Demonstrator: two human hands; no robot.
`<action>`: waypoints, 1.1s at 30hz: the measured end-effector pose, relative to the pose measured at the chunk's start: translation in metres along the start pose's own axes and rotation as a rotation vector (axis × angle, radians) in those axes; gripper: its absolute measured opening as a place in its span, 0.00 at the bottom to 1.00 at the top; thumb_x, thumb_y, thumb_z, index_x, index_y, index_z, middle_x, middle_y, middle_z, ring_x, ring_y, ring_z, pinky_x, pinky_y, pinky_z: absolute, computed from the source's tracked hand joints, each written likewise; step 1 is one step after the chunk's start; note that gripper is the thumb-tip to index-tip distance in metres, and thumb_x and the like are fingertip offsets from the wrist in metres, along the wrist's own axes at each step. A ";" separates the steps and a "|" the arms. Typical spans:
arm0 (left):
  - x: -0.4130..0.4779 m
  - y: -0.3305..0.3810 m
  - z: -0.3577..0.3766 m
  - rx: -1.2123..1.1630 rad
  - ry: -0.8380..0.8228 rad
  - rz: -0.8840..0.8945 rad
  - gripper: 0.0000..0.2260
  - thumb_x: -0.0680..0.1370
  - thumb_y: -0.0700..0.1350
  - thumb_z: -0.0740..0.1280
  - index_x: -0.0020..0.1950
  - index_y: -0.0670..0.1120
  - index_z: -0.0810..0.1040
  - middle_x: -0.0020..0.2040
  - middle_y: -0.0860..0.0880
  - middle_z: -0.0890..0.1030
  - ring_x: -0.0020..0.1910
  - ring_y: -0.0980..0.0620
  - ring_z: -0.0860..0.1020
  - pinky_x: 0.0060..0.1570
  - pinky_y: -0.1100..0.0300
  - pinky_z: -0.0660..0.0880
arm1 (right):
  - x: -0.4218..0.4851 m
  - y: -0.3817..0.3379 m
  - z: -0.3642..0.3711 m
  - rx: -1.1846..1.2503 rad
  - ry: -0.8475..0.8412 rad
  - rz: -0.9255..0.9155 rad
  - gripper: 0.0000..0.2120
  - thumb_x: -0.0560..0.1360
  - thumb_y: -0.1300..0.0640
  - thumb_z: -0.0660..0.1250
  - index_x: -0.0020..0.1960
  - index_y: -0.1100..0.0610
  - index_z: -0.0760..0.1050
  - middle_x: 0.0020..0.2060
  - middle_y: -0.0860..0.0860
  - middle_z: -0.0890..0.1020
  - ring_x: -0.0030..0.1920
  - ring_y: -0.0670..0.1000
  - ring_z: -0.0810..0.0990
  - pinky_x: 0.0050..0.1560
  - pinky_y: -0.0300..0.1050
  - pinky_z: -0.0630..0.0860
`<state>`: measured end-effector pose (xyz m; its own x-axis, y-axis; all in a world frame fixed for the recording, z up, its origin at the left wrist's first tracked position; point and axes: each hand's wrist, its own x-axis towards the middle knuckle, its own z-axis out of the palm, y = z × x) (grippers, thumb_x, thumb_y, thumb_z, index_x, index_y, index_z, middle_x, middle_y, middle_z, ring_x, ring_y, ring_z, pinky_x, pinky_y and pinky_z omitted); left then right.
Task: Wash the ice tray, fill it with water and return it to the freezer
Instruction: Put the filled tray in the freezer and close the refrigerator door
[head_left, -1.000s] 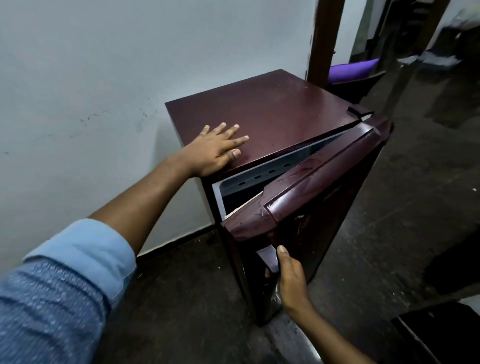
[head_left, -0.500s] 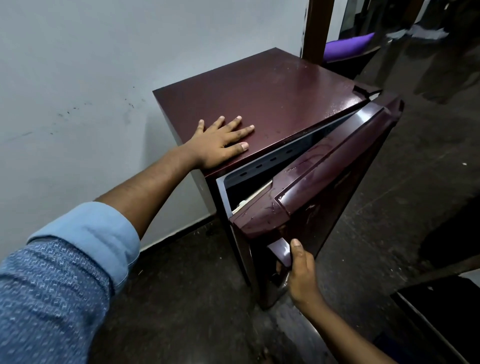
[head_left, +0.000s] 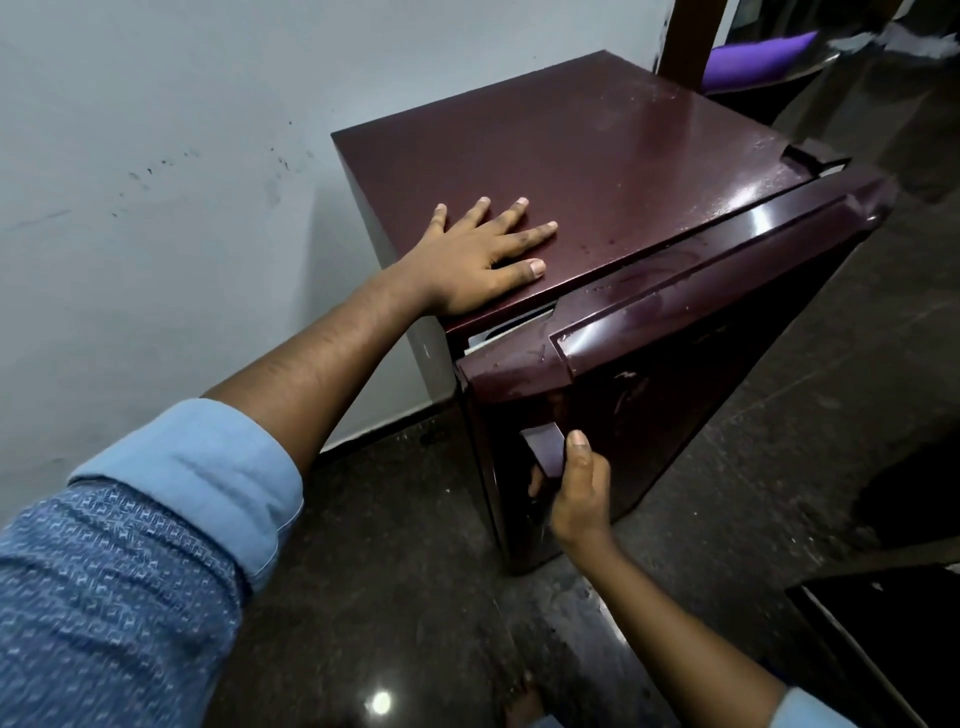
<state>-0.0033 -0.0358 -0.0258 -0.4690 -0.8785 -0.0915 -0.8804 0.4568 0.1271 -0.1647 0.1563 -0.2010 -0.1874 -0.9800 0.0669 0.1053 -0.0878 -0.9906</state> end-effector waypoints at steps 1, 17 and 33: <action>0.000 0.000 0.001 0.003 -0.001 0.001 0.27 0.84 0.71 0.45 0.83 0.71 0.48 0.87 0.56 0.44 0.86 0.42 0.43 0.79 0.28 0.37 | 0.004 0.003 0.006 -0.004 0.021 -0.018 0.33 0.84 0.40 0.51 0.29 0.59 0.73 0.23 0.57 0.77 0.25 0.56 0.77 0.29 0.58 0.71; -0.005 -0.011 0.007 0.002 -0.028 -0.015 0.27 0.83 0.72 0.45 0.82 0.73 0.47 0.87 0.57 0.44 0.86 0.43 0.43 0.79 0.29 0.38 | 0.012 -0.013 -0.016 -0.505 0.091 -0.323 0.18 0.84 0.45 0.57 0.39 0.51 0.71 0.36 0.42 0.73 0.38 0.48 0.72 0.39 0.53 0.71; -0.003 -0.002 0.003 0.013 -0.019 -0.018 0.26 0.84 0.70 0.46 0.82 0.72 0.47 0.87 0.56 0.44 0.86 0.43 0.43 0.79 0.30 0.38 | 0.068 -0.074 0.000 -1.176 -0.039 -0.968 0.34 0.85 0.39 0.54 0.80 0.62 0.66 0.79 0.58 0.69 0.81 0.60 0.62 0.82 0.60 0.51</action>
<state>-0.0002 -0.0341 -0.0292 -0.4541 -0.8838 -0.1126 -0.8896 0.4428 0.1123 -0.1854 0.0963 -0.1234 0.3015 -0.6367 0.7098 -0.8553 -0.5095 -0.0938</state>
